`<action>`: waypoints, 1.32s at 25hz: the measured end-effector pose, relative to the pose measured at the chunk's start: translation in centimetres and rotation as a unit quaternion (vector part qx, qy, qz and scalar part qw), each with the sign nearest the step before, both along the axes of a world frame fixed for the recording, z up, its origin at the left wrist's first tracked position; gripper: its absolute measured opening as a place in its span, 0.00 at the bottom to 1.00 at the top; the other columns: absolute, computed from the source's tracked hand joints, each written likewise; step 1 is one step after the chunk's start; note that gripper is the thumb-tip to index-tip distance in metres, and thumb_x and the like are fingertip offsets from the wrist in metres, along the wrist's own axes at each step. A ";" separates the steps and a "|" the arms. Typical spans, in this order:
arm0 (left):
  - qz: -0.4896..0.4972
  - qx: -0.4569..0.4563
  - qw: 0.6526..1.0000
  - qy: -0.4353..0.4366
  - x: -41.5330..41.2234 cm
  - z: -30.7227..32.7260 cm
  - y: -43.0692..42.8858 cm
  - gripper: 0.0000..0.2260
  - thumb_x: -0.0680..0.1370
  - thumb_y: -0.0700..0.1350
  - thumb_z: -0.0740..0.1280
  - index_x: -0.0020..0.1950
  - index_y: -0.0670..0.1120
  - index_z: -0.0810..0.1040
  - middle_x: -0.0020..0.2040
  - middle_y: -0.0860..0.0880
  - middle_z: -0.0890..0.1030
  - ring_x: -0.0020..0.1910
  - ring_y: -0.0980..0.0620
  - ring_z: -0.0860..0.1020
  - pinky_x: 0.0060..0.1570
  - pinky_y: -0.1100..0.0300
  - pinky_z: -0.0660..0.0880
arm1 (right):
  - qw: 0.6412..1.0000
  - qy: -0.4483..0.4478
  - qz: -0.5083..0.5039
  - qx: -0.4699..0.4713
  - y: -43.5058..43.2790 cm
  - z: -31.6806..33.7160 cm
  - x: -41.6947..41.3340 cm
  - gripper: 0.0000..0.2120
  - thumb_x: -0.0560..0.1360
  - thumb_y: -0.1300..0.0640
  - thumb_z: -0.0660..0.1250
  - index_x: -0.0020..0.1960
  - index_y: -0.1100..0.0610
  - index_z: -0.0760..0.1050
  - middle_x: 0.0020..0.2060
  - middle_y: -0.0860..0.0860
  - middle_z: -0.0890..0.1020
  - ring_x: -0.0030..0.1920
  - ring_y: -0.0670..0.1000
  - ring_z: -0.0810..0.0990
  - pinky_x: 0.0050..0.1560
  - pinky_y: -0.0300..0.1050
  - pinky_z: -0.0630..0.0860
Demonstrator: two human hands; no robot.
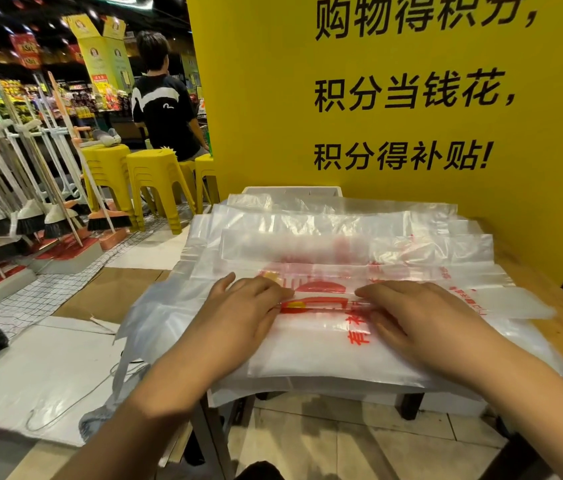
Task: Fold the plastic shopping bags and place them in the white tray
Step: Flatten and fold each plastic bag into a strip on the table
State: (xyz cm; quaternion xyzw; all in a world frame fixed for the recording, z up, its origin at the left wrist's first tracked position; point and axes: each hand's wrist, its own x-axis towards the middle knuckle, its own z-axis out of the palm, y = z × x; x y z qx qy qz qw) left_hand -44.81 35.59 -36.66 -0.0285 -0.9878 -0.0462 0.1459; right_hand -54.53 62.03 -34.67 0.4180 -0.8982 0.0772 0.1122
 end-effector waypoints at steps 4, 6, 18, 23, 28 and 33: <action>-0.036 0.060 0.997 -0.017 -0.4 1.1 -1.6 0.16 0.84 0.52 0.59 0.71 0.59 0.73 0.65 0.59 0.75 0.65 0.56 0.73 0.66 0.56 0.69 | 0.999 0.010 -0.012 0.028 1.2 0.7 -1.0 0.19 0.80 0.37 0.54 0.66 0.42 0.73 0.58 0.40 0.78 0.56 0.48 0.79 0.54 0.47 0.76; -0.032 0.070 0.995 -0.070 -0.7 2.2 -2.4 0.16 0.83 0.55 0.58 0.70 0.58 0.74 0.62 0.58 0.75 0.62 0.56 0.73 0.63 0.55 0.72 | 0.999 0.005 -0.012 0.044 1.7 1.3 -1.5 0.16 0.81 0.38 0.55 0.64 0.41 0.73 0.55 0.40 0.78 0.55 0.48 0.79 0.53 0.47 0.75; 0.068 0.043 0.984 -0.157 -6.3 7.1 -4.6 0.12 0.81 0.58 0.63 0.60 0.55 0.77 0.50 0.54 0.79 0.52 0.50 0.76 0.47 0.56 0.72 | 0.992 -0.063 -0.077 0.079 0.1 3.8 -6.8 0.17 0.80 0.35 0.52 0.56 0.45 0.70 0.50 0.47 0.82 0.49 0.52 0.79 0.48 0.49 0.74; 0.073 -0.033 0.993 -0.082 -5.5 4.7 -3.6 0.19 0.83 0.60 0.55 0.73 0.58 0.69 0.61 0.51 0.75 0.63 0.48 0.72 0.69 0.49 0.63 | 0.990 0.029 -0.085 0.106 -0.3 2.6 -6.4 0.26 0.79 0.36 0.40 0.66 0.41 0.70 0.53 0.45 0.80 0.59 0.52 0.76 0.62 0.52 0.65; 0.065 -0.047 0.991 -0.102 -5.1 3.0 -3.0 0.20 0.85 0.51 0.52 0.78 0.55 0.63 0.73 0.50 0.67 0.75 0.49 0.61 0.77 0.44 0.42 | 0.988 0.051 -0.106 0.101 -1.0 1.1 -5.7 0.20 0.83 0.43 0.50 0.74 0.44 0.65 0.62 0.50 0.74 0.63 0.55 0.73 0.62 0.50 0.66; 0.033 0.078 0.990 -0.110 -5.0 1.7 -2.3 0.20 0.85 0.45 0.53 0.77 0.55 0.65 0.76 0.51 0.65 0.75 0.49 0.63 0.76 0.49 0.57 | 0.999 -0.041 0.000 -0.018 -1.7 0.0 -5.1 0.23 0.76 0.60 0.68 0.69 0.47 0.74 0.64 0.46 0.78 0.60 0.54 0.78 0.57 0.48 0.74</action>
